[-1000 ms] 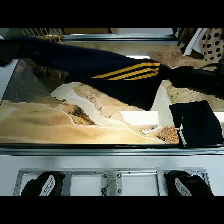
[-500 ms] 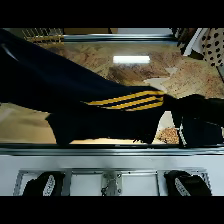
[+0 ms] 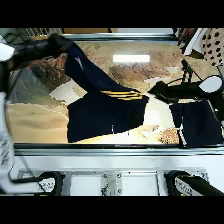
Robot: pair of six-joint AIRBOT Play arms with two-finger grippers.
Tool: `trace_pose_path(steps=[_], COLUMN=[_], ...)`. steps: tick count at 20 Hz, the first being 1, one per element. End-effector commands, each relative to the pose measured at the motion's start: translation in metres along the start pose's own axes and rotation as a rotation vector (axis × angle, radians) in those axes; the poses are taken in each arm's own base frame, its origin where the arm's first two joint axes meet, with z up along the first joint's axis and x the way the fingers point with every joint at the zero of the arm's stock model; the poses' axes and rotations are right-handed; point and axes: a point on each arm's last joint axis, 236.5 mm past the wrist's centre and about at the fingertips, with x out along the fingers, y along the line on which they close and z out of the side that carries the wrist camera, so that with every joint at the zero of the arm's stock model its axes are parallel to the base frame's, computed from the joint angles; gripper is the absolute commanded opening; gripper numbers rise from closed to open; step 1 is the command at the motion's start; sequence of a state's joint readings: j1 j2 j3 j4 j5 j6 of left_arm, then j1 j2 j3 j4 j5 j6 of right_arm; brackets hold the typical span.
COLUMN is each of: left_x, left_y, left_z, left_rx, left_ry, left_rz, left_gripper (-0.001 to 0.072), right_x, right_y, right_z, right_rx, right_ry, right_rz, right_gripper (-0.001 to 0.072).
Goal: Fold the clothes and pants, and hang the long-sleeved shirts on hangers.
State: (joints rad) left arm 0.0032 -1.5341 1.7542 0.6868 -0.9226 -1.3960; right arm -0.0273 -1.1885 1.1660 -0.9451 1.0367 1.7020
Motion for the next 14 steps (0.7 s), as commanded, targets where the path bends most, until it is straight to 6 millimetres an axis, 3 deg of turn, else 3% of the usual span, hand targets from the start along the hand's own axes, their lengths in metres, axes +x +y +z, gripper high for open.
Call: trace_pose_path(steps=[1, 3, 6, 9, 12, 14], left_x=[0.052, 0.031, -0.027, -0.087, -0.129, -0.145], left_y=[0.037, 0.068, 0.147, 0.196, 0.211, 0.217], left_z=[-0.007, -0.014, -0.067, -0.157, -0.265, -0.321], left_rx=[-0.139, -0.160, -0.152, -0.216, -0.364, -0.443], left_ry=[0.145, 0.210, 0.345, 0.506, 0.657, 0.694], left_rz=[-0.016, 0.032, 0.300, 0.507, 0.567, 0.594], left_gripper=[0.0658, 0.0657, 0.0657, 0.0658, 0.0658, 0.0658], right_x=[-0.009, -0.042, -0.072, -0.074, -0.067, -0.058], right_y=[-0.039, -0.053, -0.061, -0.067, -0.068, -0.070], right_z=[0.092, 0.105, 0.079, 0.032, 0.000, -0.015], right_rx=[0.072, 0.006, -0.136, -0.196, -0.202, -0.204], right_ry=[-0.296, -0.360, -0.305, -0.198, -0.151, -0.118], right_rz=[-0.015, -0.048, -0.127, -0.174, -0.167, -0.163], right_gripper=[0.0582, 0.0582, 0.0580, 0.0580, 0.0580, 0.0580])
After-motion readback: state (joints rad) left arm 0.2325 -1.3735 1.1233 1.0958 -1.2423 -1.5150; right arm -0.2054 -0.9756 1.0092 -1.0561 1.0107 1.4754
